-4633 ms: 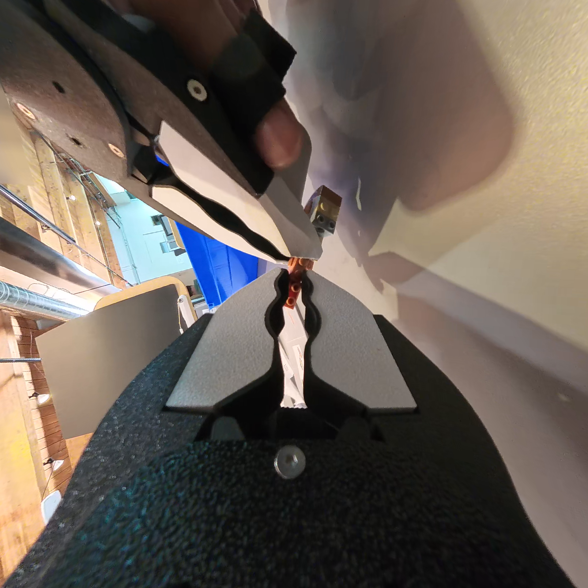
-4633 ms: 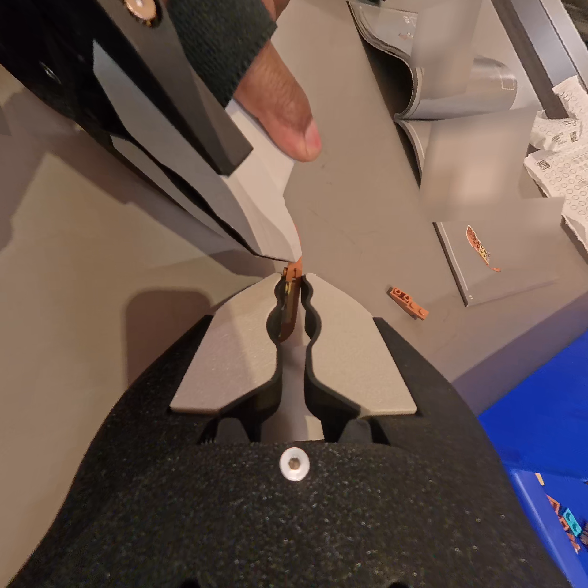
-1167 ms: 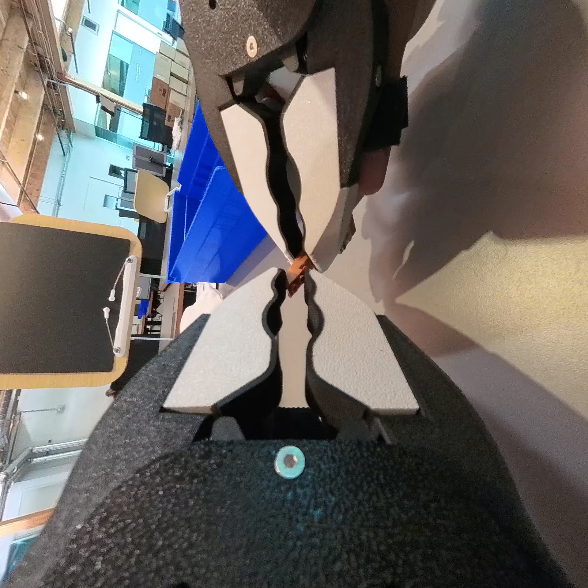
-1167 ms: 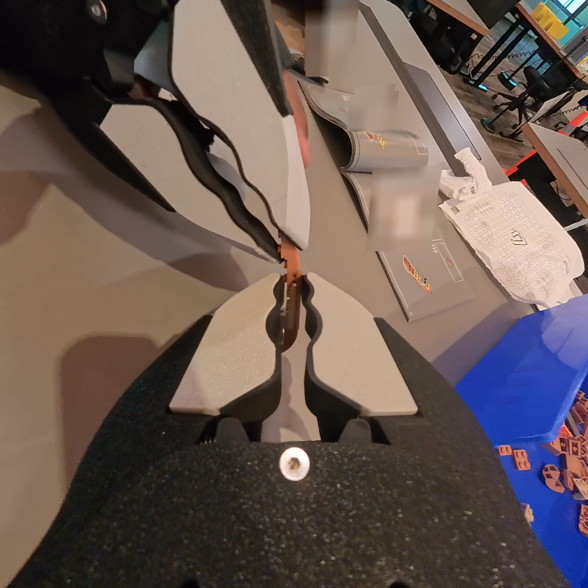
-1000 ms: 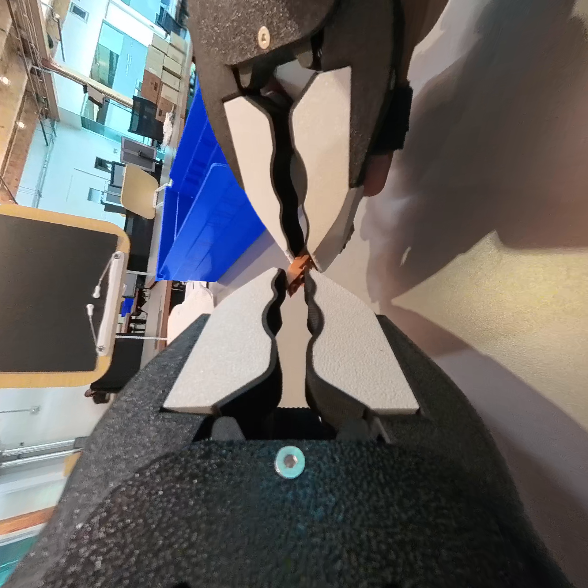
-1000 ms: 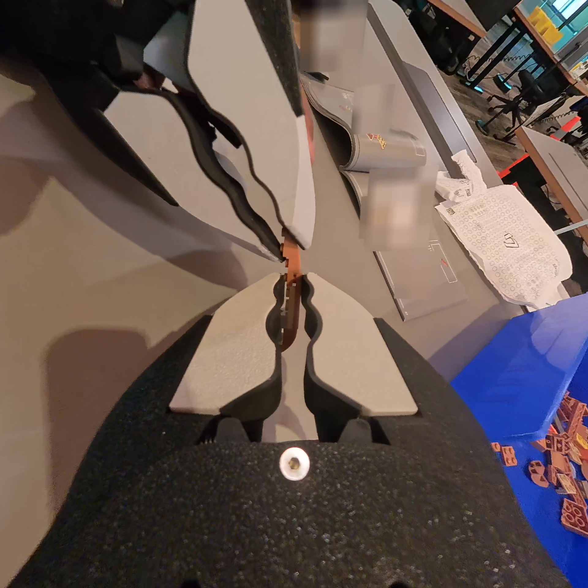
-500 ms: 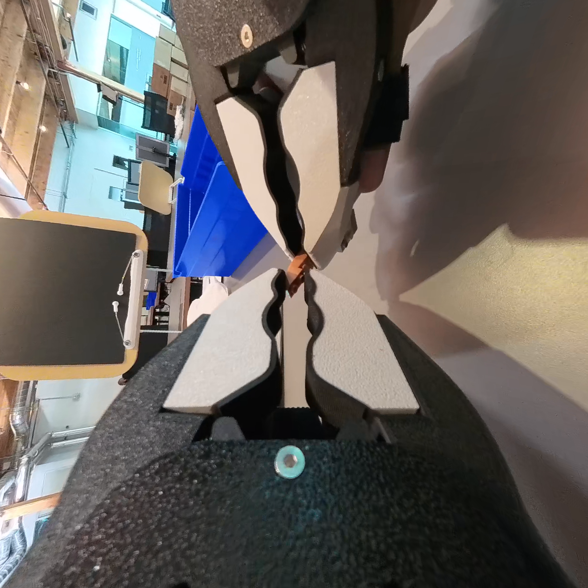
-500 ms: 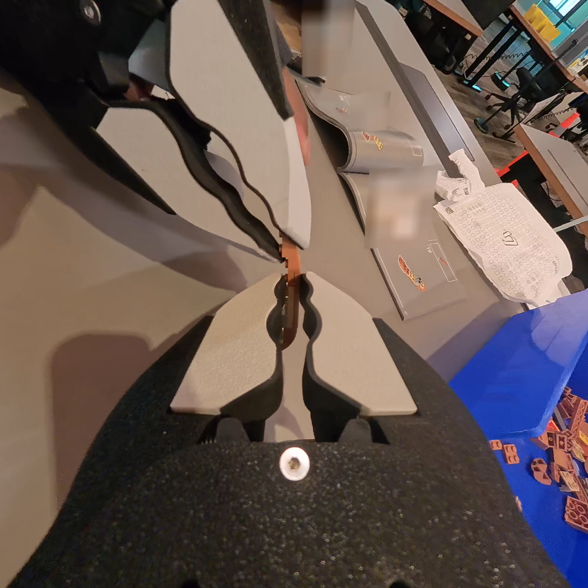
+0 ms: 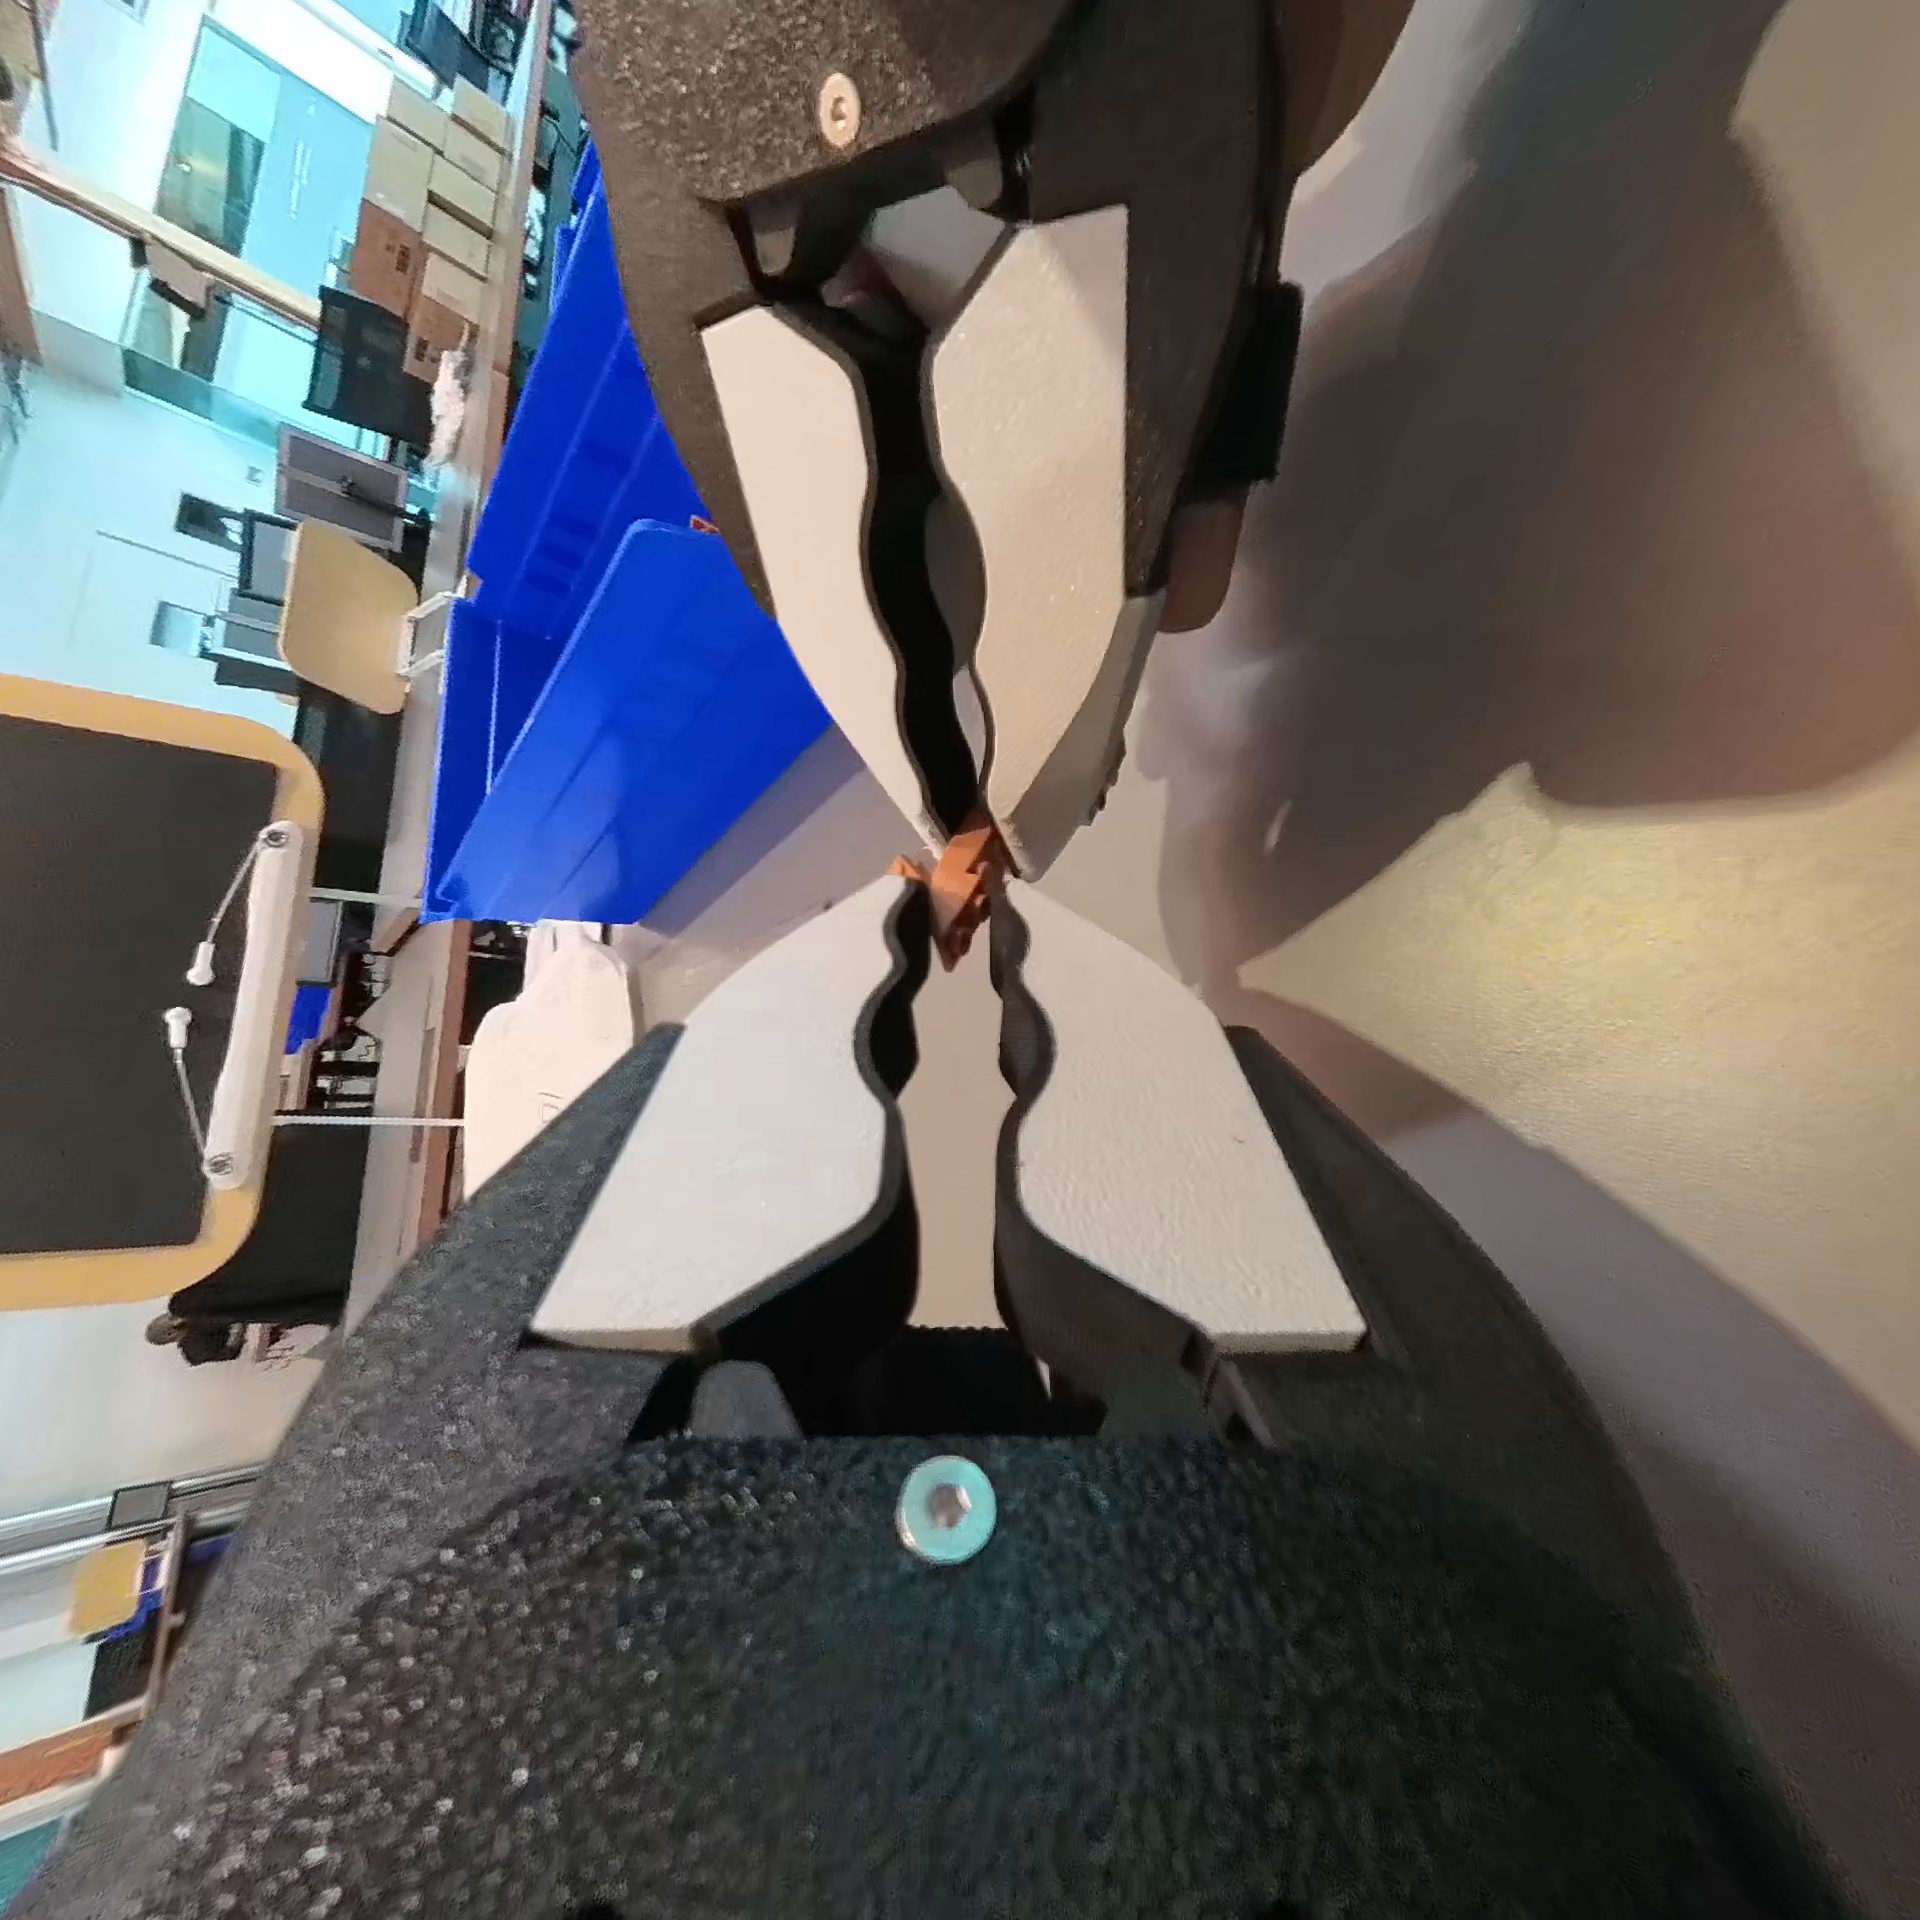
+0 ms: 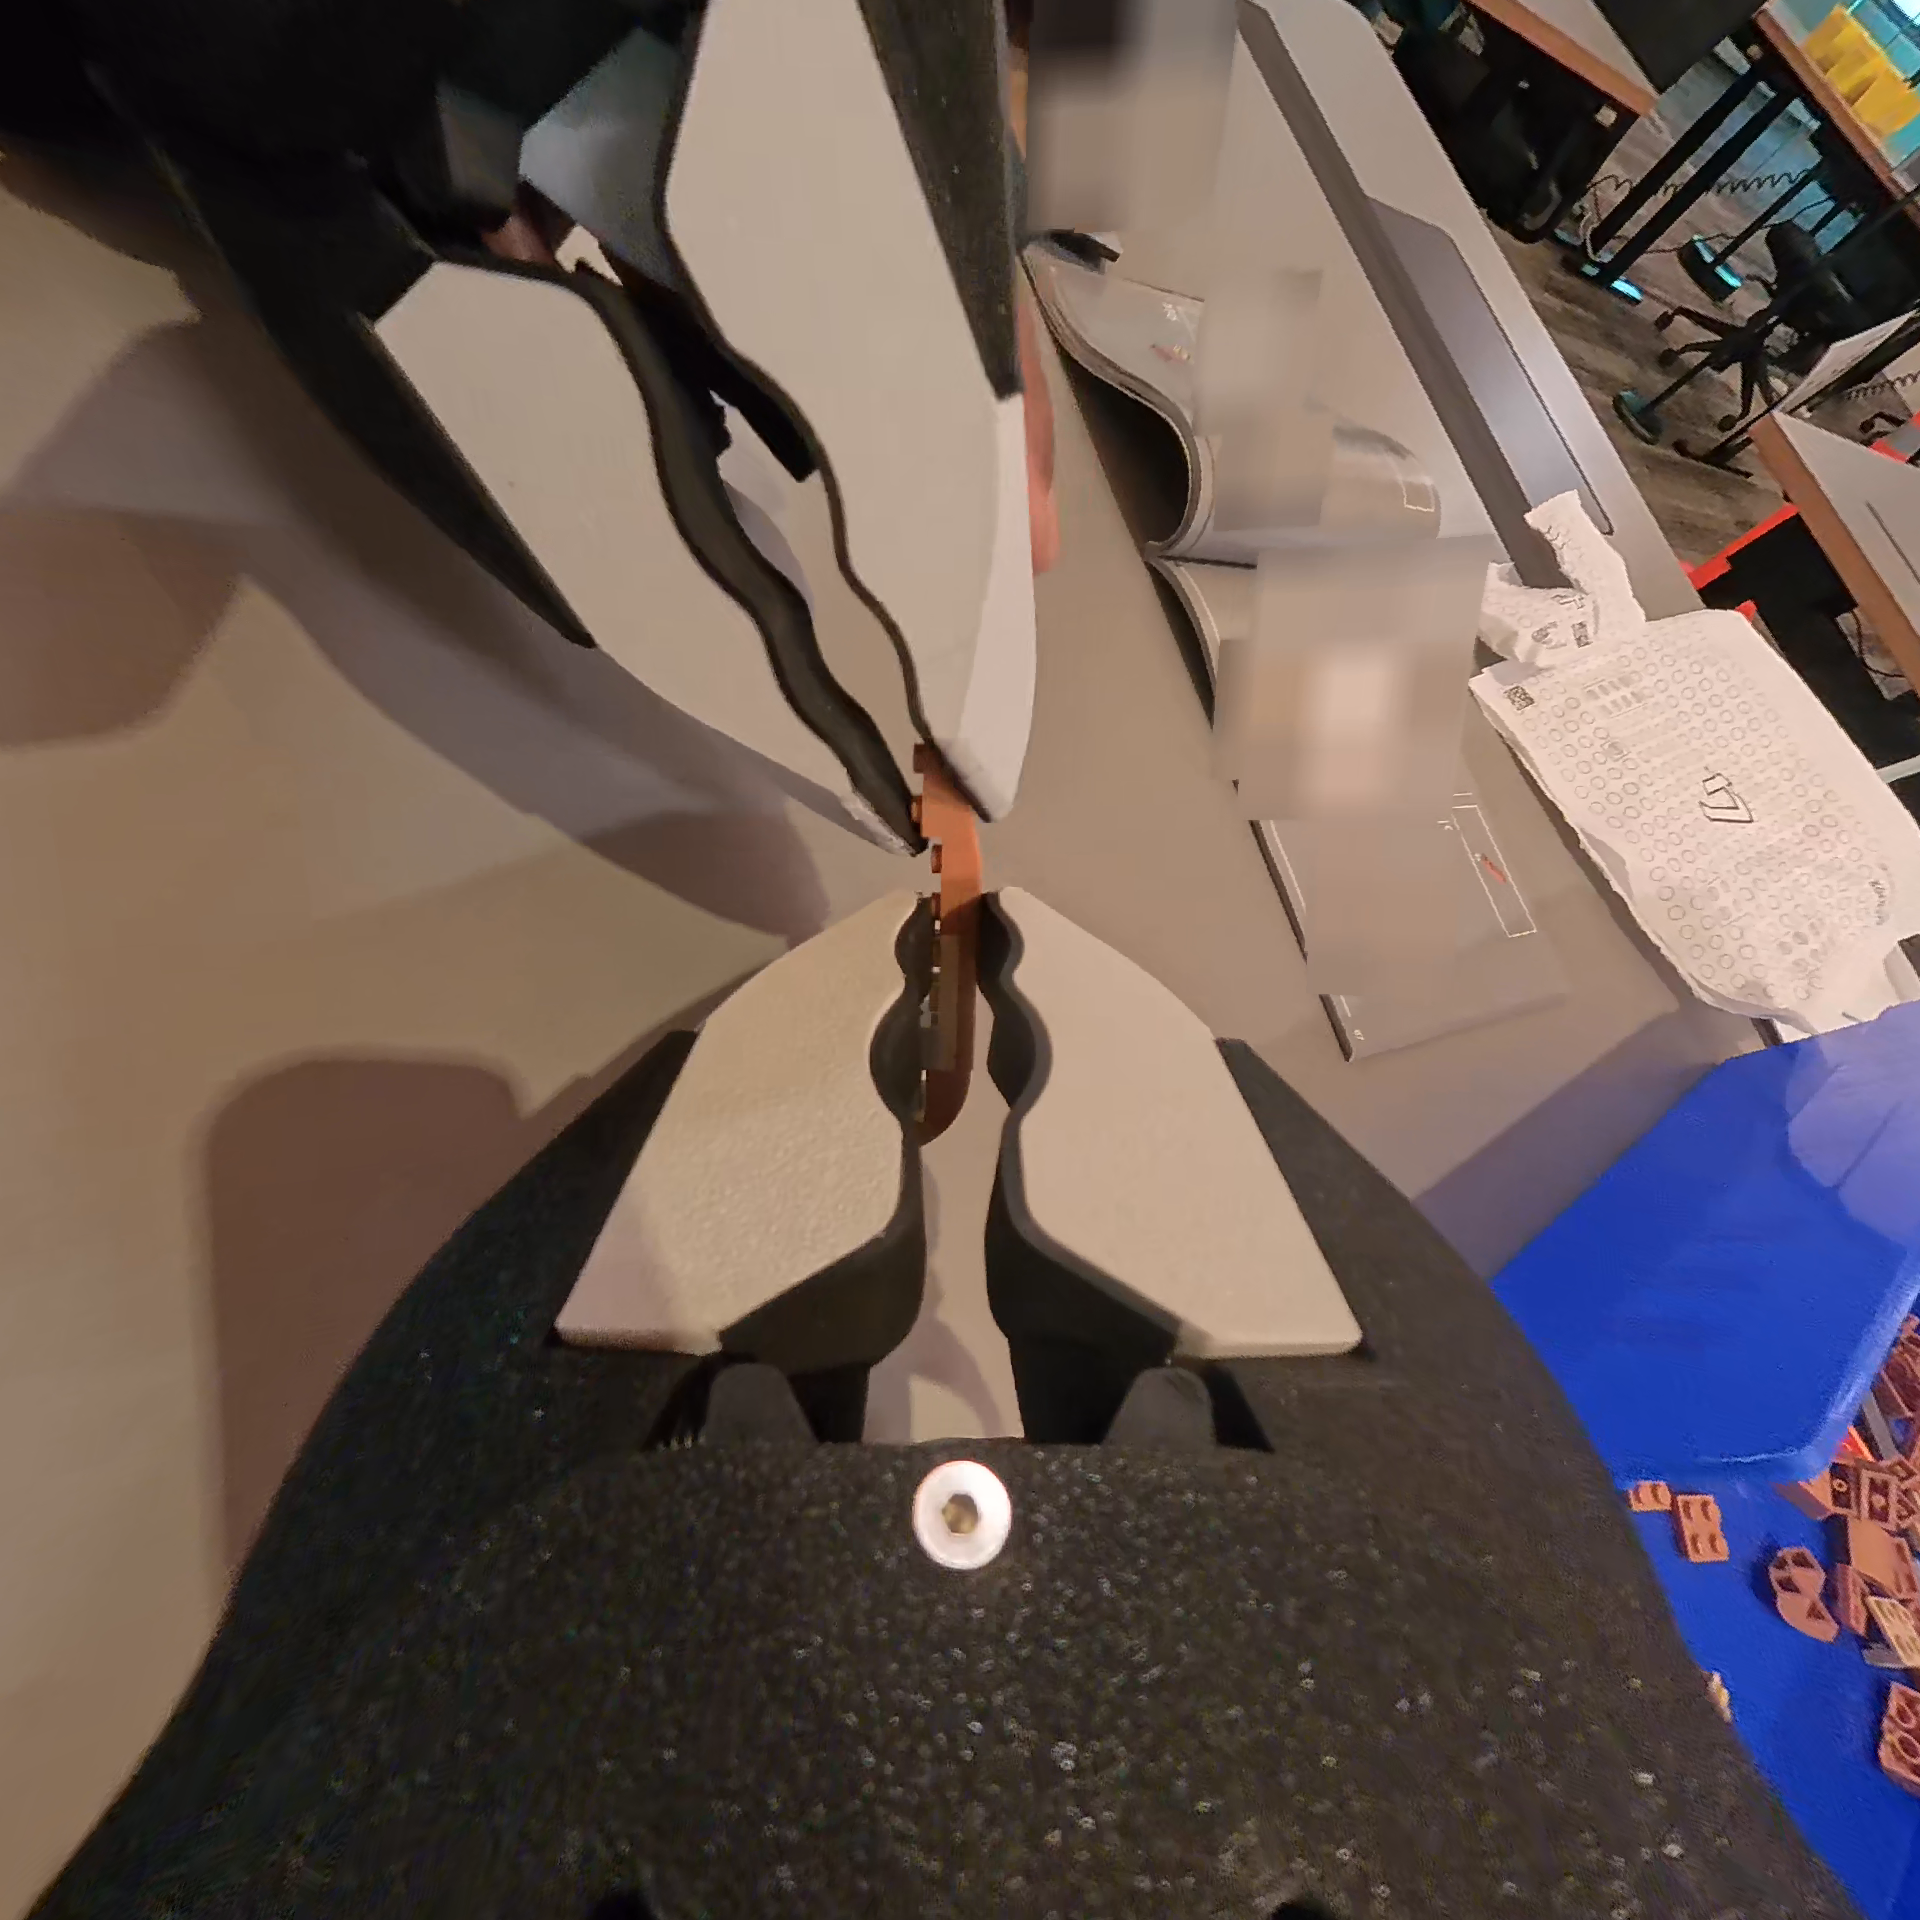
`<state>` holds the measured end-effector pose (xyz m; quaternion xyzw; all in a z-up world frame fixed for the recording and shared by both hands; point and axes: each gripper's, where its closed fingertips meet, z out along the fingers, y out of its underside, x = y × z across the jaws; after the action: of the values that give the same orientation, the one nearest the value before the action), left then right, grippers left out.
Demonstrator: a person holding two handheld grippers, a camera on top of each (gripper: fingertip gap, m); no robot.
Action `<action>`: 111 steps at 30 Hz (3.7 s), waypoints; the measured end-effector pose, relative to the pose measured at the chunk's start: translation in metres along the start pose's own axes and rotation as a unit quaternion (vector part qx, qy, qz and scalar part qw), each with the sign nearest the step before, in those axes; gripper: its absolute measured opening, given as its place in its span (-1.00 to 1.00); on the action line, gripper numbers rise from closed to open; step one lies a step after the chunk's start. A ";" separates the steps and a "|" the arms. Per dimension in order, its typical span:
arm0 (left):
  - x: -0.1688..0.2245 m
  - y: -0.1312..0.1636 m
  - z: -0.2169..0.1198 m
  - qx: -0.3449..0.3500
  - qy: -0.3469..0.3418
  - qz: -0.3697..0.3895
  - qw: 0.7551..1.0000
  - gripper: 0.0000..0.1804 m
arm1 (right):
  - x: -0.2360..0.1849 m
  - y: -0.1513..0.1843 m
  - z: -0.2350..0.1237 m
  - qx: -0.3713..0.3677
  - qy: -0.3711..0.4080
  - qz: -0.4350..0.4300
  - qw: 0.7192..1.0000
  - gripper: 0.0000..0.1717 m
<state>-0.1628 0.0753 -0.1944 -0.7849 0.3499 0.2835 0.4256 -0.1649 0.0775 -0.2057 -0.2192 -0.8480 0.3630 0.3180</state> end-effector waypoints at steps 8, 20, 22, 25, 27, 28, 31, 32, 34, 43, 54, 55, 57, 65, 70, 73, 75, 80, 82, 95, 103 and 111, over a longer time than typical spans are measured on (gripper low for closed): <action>-0.001 -0.001 -0.002 0.010 0.004 -0.010 1.000 -0.89 | 0.000 -0.003 -0.001 0.008 0.008 -0.016 1.000 -0.91; 0.000 0.002 0.000 0.009 0.009 -0.008 1.000 -0.89 | 0.005 0.001 0.004 0.008 0.029 -0.026 0.999 -0.83; 0.001 0.003 0.001 0.011 0.012 -0.014 1.000 -0.89 | 0.004 0.001 0.005 0.008 0.028 -0.028 0.999 -0.84; 0.001 0.003 0.000 0.016 0.021 -0.028 0.999 -0.89 | 0.001 0.001 0.005 0.007 0.022 -0.036 0.999 -0.91; 0.002 0.003 0.001 0.021 0.029 -0.037 0.999 -0.89 | 0.001 0.002 0.005 0.003 0.017 -0.037 0.999 -0.91; 0.003 0.003 0.001 0.023 0.031 -0.041 0.998 -0.89 | 0.000 0.002 0.005 0.003 0.014 -0.036 0.999 -0.91; 0.003 0.001 0.000 0.035 0.041 -0.051 0.997 -0.89 | -0.001 0.001 0.003 0.005 0.006 -0.032 0.999 -0.91; 0.003 0.000 -0.001 0.039 0.044 -0.053 0.997 -0.89 | -0.002 0.001 0.003 0.004 0.004 -0.032 0.999 -0.91; 0.004 0.000 -0.001 0.044 0.051 -0.056 0.996 -0.89 | -0.002 0.001 0.003 0.002 0.002 -0.030 1.000 -0.91; 0.009 0.000 -0.001 0.053 0.074 -0.062 0.994 -0.89 | -0.008 0.004 0.003 -0.014 -0.019 -0.022 0.999 -0.91; 0.019 0.018 0.012 0.004 0.171 -0.347 0.922 -0.89 | -0.001 0.019 0.008 -0.039 -0.022 -0.017 0.999 -0.57; 0.020 0.025 0.014 -0.007 0.177 -0.376 0.910 -0.89 | -0.001 0.022 0.008 -0.045 -0.027 -0.023 0.998 -0.55; 0.022 0.035 0.018 -0.016 0.191 -0.427 0.884 -0.89 | -0.001 0.025 0.006 -0.048 -0.029 -0.039 0.998 -0.55; 0.030 0.050 0.028 -0.032 0.226 -0.495 0.839 -0.86 | -0.004 0.042 0.012 -0.080 -0.035 -0.090 0.992 -0.63; 0.021 0.051 0.029 -0.023 0.199 -0.477 0.856 -0.73 | 0.000 0.051 0.018 -0.092 -0.040 -0.059 0.993 -0.80; 0.016 0.052 0.027 -0.020 0.188 -0.463 0.866 -0.73 | 0.002 0.052 0.017 -0.088 -0.059 0.001 0.994 -0.80; 0.014 0.056 0.026 -0.027 0.184 -0.455 0.871 -0.73 | 0.001 0.052 0.015 -0.085 -0.088 0.067 0.990 -0.79; 0.017 0.047 0.020 -0.010 0.219 -0.462 0.859 -0.75 | -0.004 0.047 0.006 -0.072 -0.190 0.278 0.939 -0.79; 0.018 0.046 0.020 -0.009 0.222 -0.455 0.862 -0.76 | 0.000 0.058 0.006 -0.095 -0.181 0.283 0.937 -0.80; 0.012 0.053 0.034 -0.017 0.162 -0.338 0.927 -0.77 | 0.023 0.052 0.004 -0.074 -0.058 0.076 0.993 -0.74; -0.015 0.060 0.049 -0.034 0.100 -0.262 0.959 -0.82 | 0.027 0.052 0.004 -0.074 -0.051 0.082 0.993 -0.70; -0.019 0.050 0.093 -0.081 0.240 -0.359 0.898 -0.78 | 0.036 0.057 0.002 -0.082 -0.024 0.085 0.993 -0.70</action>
<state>-0.2272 0.1425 -0.2477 -0.9333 0.1116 -0.0585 0.3363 -0.1832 0.1345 -0.2359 -0.3075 -0.8604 0.3229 0.2466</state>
